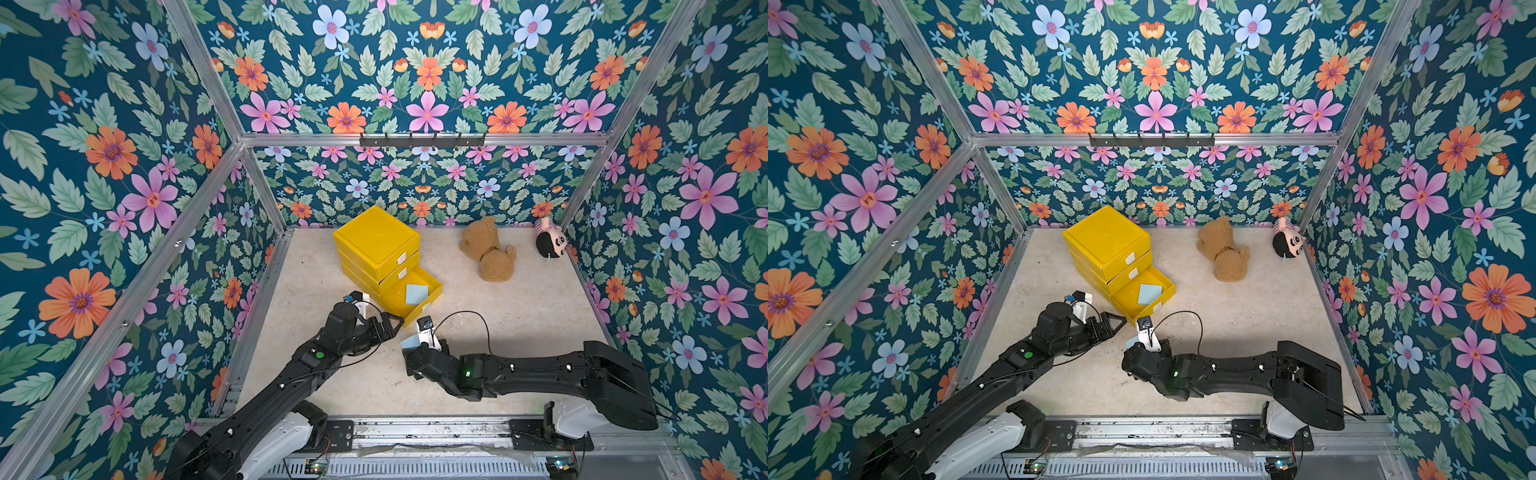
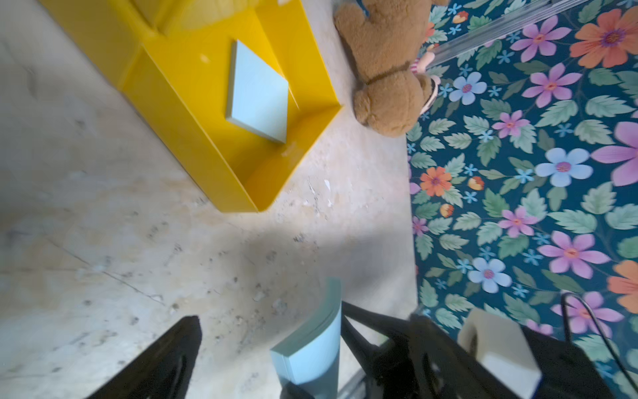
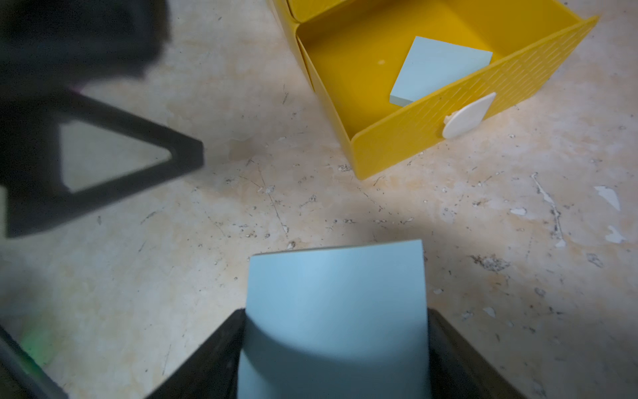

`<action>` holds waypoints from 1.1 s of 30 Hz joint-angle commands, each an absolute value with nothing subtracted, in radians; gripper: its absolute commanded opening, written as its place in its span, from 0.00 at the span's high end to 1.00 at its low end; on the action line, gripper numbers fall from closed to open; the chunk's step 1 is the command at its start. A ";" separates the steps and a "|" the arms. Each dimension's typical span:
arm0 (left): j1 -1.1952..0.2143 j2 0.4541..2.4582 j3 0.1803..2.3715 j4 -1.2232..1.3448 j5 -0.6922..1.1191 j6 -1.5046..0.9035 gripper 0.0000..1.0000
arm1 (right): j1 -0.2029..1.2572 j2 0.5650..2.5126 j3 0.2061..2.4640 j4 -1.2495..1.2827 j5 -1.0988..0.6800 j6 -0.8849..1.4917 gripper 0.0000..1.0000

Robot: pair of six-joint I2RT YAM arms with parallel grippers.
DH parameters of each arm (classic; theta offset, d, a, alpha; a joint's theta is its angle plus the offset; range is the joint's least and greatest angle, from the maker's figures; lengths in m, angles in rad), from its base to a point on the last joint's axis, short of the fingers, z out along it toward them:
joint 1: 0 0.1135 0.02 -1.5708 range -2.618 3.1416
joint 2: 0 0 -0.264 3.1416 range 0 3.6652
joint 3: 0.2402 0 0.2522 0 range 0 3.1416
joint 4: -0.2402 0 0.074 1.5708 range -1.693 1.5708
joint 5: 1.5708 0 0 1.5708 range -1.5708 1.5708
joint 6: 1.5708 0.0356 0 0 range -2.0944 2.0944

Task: Please put the sticky notes in the drawer by color
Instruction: Pick up the sticky notes from the center of the board.

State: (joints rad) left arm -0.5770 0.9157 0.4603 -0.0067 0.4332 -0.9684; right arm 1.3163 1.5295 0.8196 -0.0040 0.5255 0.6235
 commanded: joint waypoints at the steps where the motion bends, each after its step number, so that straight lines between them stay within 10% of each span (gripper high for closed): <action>1: -0.578 0.926 0.425 0.153 0.561 -1.081 0.03 | 1.314 1.513 0.816 0.051 0.547 0.615 0.20; 33: -0.613 0.966 0.353 0.402 0.626 -1.210 0.80 | 1.304 1.434 0.769 0.169 0.565 0.614 0.20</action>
